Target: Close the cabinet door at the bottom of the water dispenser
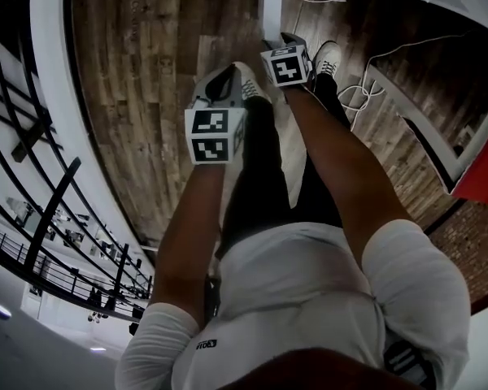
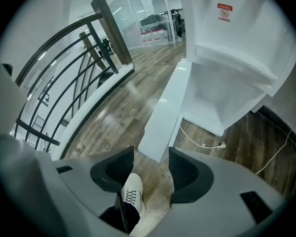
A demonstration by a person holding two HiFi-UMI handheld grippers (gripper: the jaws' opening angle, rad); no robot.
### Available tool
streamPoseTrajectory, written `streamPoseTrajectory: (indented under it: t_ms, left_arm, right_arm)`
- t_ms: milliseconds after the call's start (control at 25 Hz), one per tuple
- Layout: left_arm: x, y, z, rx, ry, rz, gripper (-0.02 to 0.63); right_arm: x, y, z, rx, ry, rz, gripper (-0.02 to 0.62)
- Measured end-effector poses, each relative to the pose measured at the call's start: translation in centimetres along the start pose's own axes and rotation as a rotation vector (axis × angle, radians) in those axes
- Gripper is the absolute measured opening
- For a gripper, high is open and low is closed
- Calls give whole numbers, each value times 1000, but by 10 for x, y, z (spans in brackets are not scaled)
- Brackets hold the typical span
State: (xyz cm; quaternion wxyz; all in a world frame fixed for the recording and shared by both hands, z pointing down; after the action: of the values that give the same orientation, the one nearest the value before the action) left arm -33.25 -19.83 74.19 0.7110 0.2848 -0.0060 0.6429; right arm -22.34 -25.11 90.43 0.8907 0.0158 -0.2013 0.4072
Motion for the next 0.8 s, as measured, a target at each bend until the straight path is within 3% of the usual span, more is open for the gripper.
streamPoseTrajectory:
  t_ms: [360,520,800]
  left_arm:
    - [10,0,5,-5,3,-2,-5]
    - [17,-1,12,-8,17,3,-4]
    - [17,-20,19,20,36,41,-5]
  right_arm:
    - [11,-2,9,30,-7,111,196]
    - [17,-8,8,5,-11,172,193]
    - [27,-24,-2,21,-18,153,192]
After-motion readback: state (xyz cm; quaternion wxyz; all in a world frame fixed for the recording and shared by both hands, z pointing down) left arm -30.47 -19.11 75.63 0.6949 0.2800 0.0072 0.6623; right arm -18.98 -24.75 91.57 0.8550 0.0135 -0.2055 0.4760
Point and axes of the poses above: the fingertips, and each gripper's own axes: z forward along the fingers, y to its left, x out of its underside, the point moved 4 cm from there along -z, backward along the fingers, and after that the axes turned 13 degrees about -z, right-handed, at the moved point
